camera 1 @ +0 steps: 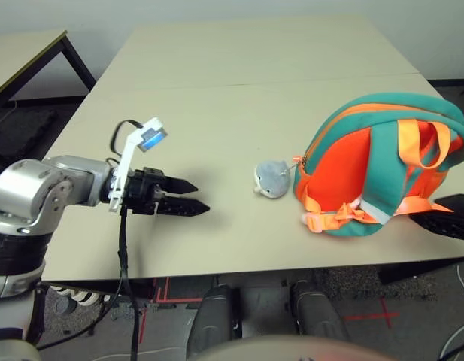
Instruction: Put the pencil case into the backpack and zip it.
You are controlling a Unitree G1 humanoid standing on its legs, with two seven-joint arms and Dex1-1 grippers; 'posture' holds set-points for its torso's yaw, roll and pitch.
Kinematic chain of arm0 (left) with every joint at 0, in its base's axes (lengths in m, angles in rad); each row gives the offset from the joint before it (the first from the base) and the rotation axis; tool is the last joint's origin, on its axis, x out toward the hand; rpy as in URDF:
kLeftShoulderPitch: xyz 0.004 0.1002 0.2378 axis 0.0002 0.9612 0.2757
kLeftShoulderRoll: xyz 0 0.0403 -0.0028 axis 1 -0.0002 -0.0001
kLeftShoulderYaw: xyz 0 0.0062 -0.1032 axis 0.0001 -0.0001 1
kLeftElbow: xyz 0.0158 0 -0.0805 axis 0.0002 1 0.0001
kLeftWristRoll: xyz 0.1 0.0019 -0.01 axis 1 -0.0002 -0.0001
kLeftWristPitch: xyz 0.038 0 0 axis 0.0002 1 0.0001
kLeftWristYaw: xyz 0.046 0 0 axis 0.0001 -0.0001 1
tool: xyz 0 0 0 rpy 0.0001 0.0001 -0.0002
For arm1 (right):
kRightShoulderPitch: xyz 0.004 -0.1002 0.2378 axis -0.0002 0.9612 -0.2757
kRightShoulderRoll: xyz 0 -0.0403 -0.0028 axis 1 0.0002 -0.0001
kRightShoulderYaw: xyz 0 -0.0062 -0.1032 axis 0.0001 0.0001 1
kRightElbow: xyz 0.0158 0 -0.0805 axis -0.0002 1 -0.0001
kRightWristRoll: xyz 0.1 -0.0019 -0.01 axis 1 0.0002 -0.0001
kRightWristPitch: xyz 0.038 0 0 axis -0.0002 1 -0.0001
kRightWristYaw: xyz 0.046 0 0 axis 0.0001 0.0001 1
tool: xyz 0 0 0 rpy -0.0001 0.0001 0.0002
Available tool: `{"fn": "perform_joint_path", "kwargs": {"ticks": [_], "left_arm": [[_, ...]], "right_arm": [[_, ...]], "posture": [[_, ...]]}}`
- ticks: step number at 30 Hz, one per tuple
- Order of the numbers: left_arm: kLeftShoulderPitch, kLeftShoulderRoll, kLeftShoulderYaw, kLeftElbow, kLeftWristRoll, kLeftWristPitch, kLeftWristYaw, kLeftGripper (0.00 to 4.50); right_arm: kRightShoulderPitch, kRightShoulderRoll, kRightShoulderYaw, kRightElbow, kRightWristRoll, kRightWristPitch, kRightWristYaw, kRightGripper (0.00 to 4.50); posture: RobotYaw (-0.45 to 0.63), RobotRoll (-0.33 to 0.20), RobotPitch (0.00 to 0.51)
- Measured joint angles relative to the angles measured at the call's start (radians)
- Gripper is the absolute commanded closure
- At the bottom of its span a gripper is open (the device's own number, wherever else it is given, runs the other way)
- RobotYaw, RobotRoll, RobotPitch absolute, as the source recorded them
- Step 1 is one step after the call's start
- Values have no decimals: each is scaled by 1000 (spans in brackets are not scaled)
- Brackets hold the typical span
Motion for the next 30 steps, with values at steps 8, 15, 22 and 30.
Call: {"fn": "perform_joint_path", "kwargs": {"ticks": [8, 15, 22, 30], "left_arm": [[-19, -115, 137, 314, 222, -401, 386, 0], [-8, -185, 152, 496, 338, -760, 541, 0], [-25, -255, 151, 681, 412, -1060, 657, 0], [-63, -291, 149, 864, 437, -1279, 724, 0]], "right_arm": [[-218, 76, 282, 187, -597, -333, 122, 52], [-568, 287, 647, 416, -917, -624, 208, 52], [-758, 440, 741, 724, -1178, -989, 344, 52], [-834, 580, 745, 1025, -1342, -1391, 416, 52]], "posture": [[-109, 0, 51], [-74, 0, 49], [-54, 0, 38], [-74, 0, 45]]}}
